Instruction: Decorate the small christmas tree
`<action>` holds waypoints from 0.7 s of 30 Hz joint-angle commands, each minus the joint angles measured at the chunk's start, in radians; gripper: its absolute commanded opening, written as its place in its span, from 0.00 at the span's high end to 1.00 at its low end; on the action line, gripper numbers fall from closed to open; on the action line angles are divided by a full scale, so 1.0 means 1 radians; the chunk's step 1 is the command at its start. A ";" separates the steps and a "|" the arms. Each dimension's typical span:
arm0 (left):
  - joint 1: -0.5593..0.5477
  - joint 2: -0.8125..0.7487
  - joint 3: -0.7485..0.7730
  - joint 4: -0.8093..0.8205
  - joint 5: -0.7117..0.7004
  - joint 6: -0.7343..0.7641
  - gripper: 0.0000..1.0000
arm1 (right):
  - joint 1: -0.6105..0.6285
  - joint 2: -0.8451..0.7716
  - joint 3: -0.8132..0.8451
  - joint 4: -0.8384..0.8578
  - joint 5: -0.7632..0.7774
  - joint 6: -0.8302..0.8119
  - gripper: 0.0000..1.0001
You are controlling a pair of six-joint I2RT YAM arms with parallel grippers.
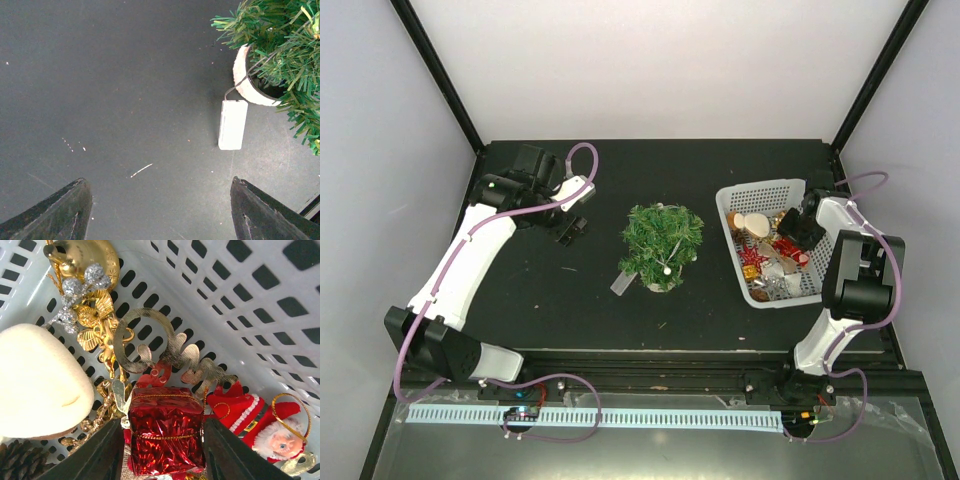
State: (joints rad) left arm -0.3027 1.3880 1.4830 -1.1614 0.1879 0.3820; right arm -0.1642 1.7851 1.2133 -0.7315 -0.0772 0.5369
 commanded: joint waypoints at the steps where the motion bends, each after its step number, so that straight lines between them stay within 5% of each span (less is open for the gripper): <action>1: -0.004 0.011 0.000 0.001 0.023 -0.005 0.23 | -0.006 -0.019 -0.007 0.017 0.007 -0.002 0.52; 6: -0.004 0.013 -0.001 0.000 0.027 -0.003 0.24 | -0.006 -0.012 -0.033 0.031 -0.023 -0.005 0.46; 12: -0.004 0.015 -0.003 -0.001 0.026 -0.003 0.24 | -0.006 -0.054 -0.061 0.035 -0.016 -0.002 0.67; 21: -0.003 0.017 0.003 0.001 0.016 0.001 0.24 | -0.006 -0.196 -0.084 -0.005 0.033 0.006 0.71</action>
State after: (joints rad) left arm -0.3027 1.3972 1.4830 -1.1614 0.1932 0.3828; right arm -0.1646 1.6646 1.1397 -0.7189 -0.0780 0.5339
